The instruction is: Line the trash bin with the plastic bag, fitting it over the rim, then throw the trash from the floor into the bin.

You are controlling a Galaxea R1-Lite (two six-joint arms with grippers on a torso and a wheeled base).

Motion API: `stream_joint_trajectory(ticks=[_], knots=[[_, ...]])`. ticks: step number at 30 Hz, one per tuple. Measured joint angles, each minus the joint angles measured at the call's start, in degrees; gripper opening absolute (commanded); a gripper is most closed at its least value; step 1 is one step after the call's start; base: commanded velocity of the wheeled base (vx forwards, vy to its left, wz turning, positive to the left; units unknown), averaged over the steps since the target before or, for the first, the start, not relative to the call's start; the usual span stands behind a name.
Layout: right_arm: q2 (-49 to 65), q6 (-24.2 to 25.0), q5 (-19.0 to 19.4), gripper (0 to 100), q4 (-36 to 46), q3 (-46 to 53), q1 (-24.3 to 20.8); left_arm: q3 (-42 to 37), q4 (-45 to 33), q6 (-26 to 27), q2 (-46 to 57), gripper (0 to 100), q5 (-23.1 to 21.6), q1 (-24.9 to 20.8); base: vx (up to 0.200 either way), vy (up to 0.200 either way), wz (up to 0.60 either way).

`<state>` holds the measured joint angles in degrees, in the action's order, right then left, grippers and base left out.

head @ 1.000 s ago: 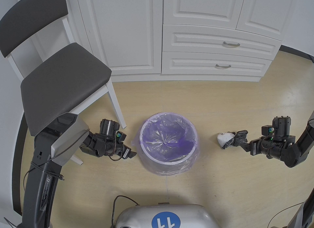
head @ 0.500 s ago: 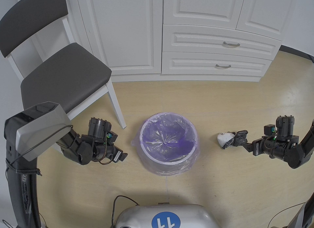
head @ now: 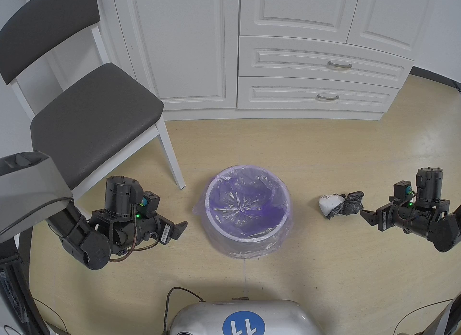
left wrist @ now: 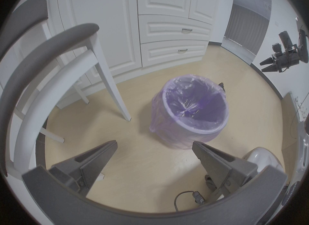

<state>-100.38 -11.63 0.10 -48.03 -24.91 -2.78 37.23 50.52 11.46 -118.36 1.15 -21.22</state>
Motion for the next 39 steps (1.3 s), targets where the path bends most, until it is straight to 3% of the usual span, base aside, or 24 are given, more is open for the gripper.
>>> stream_joint_trajectory(ticks=[20,27,35,39], knots=[[4.8,1.2,0.9,100,-2.1,0.0,-0.7,1.3,1.4,-3.8,5.0,100,2.6,-1.8,0.000,0.000,0.00],[4.9,3.4,2.0,100,-10.5,0.8,-0.8,0.8,1.0,-7.2,7.4,100,3.5,-3.3,0.000,0.000,0.00],[5.1,11.9,2.0,100,-9.7,-1.0,-3.7,0.5,-0.6,-7.7,10.7,100,4.9,-4.2,0.000,0.000,0.00],[6.9,13.3,2.0,100,-3.3,-2.1,-6.3,-0.2,-1.9,-7.7,13.2,100,5.5,-4.4,0.000,0.000,0.00]])
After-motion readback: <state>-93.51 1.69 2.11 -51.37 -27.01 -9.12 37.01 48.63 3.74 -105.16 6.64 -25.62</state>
